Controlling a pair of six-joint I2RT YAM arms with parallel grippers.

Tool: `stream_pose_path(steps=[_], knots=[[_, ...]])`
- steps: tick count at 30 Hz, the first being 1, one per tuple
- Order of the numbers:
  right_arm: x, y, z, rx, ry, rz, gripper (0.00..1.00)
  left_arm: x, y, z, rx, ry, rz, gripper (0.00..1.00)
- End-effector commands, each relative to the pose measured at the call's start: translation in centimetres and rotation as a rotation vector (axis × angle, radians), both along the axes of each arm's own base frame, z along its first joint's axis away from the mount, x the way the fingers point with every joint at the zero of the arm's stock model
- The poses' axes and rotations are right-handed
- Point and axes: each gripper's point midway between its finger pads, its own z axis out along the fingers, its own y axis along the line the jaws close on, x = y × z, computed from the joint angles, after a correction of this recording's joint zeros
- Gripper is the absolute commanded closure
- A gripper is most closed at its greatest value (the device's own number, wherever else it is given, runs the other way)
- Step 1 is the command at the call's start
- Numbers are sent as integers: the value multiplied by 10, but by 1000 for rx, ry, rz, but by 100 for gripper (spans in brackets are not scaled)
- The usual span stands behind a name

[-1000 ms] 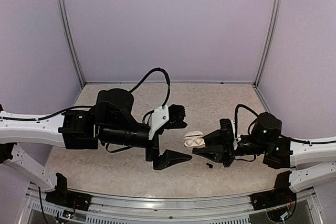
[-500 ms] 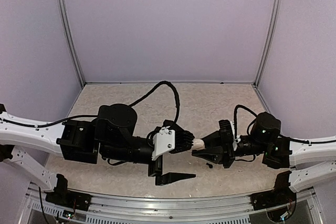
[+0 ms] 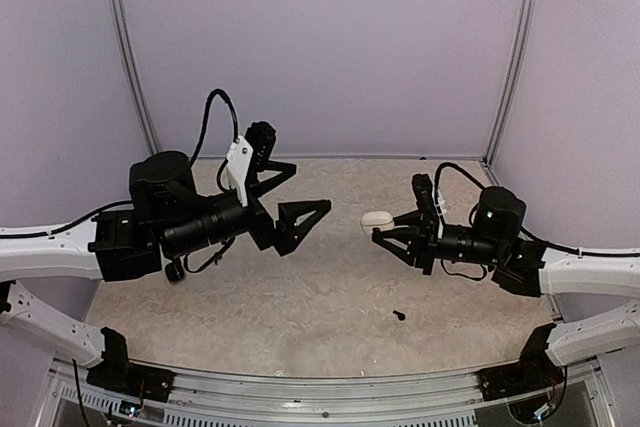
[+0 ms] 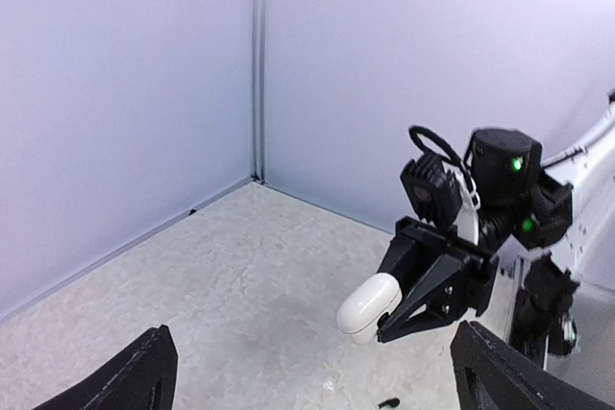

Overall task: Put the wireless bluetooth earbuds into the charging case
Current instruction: Place the charging case with the earbuds at the center of the board.

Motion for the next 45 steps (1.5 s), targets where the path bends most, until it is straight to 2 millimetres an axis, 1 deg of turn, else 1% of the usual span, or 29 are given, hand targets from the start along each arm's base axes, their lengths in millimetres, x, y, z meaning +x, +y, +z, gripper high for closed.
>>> stream_pose_path(steps=[1, 4, 9, 13, 16, 20, 22, 23, 24, 27, 31, 34, 36, 37, 45], knots=[[66, -11, -18, -51, 198, -171, 100, 52, 43, 18, -269, 215, 222, 1], [109, -20, -41, -101, 311, -235, 100, 76, 71, 10, -324, 266, 322, 1], [164, -33, -69, -122, 433, -292, 100, 105, 106, -8, -335, 331, 466, 1], [200, -39, -99, -151, 555, -290, 100, 121, 121, -29, -296, 379, 533, 1], [215, -44, -129, -175, 633, -299, 100, 131, 134, -42, -280, 400, 593, 1], [226, -52, -163, -192, 714, -303, 100, 138, 145, -55, -265, 417, 634, 1], [226, -52, -178, -198, 757, -287, 100, 140, 148, -60, -259, 425, 644, 1], [227, -53, -180, -195, 767, -282, 100, 141, 148, -62, -252, 428, 643, 1], [226, -52, -188, -194, 788, -272, 100, 141, 148, -64, -247, 429, 642, 1], [228, -53, -199, -195, 814, -271, 96, 142, 149, -72, -233, 437, 650, 1], [234, -57, -207, -209, 826, -300, 91, 144, 151, -79, -229, 452, 664, 1], [236, -61, -213, -223, 845, -309, 83, 148, 155, -85, -221, 470, 683, 1], [236, -64, -215, -225, 847, -316, 75, 150, 158, -87, -217, 478, 698, 1], [236, -66, -215, -227, 846, -325, 72, 151, 160, -88, -211, 484, 706, 1], [237, -85, -211, -249, 827, -396, 61, 158, 181, -91, -201, 520, 784, 1]])
